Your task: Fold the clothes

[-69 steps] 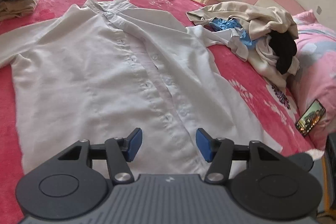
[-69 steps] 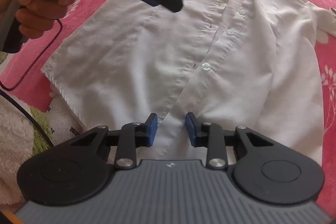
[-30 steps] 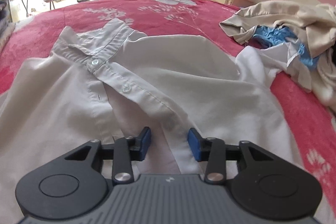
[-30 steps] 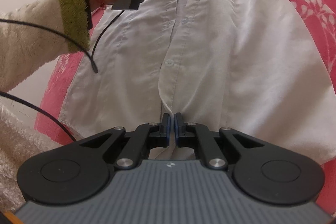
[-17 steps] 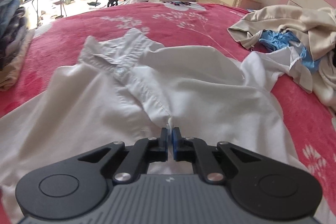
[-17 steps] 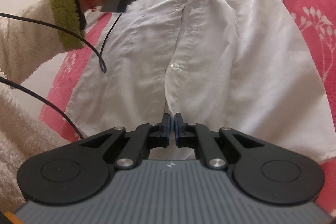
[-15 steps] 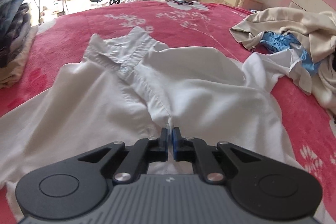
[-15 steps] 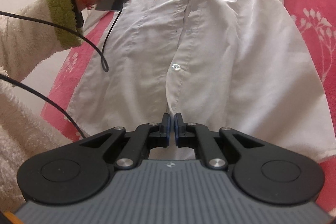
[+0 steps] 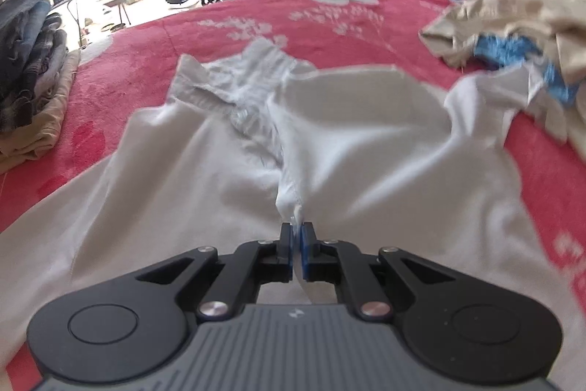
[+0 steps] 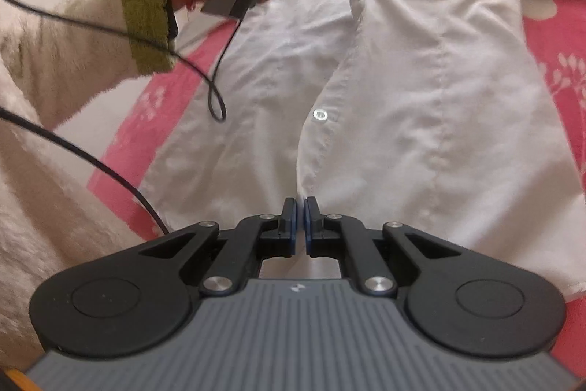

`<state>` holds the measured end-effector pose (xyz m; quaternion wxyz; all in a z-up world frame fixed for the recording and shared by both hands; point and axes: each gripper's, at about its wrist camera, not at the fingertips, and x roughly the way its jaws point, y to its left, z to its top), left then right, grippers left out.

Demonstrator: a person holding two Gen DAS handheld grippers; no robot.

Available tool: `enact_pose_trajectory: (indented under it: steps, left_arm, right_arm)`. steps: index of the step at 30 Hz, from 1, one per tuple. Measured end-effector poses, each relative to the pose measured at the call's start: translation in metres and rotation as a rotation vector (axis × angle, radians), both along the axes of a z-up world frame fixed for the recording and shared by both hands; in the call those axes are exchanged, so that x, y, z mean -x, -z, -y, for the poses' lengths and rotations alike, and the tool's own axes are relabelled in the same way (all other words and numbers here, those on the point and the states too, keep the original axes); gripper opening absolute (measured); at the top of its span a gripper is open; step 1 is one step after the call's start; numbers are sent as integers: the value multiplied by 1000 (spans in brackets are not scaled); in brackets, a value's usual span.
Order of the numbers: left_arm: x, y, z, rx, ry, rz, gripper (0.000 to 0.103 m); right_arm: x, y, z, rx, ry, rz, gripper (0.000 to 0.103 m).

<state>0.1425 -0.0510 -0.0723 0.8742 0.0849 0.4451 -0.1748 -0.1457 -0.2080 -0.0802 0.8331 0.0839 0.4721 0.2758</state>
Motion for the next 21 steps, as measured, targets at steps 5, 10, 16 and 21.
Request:
enact_pose_trajectory:
  steps: [5,10,16,21]
  left_arm:
    - [12,14,0,-65,40,34,27]
    - [29,-8,-19,-45,45,129,42]
    - [57,-35,-37,-26,54,223,46]
    - [95,-35,-29,35,118,196,47]
  right_arm:
    - [-4,17,-7,-11,-13,-97,14]
    - [-1,2,26,-116,100,-80,19]
    - [0,-3,51,-136,178,-112,17]
    - [-3,29,12,-52,79,-236,17]
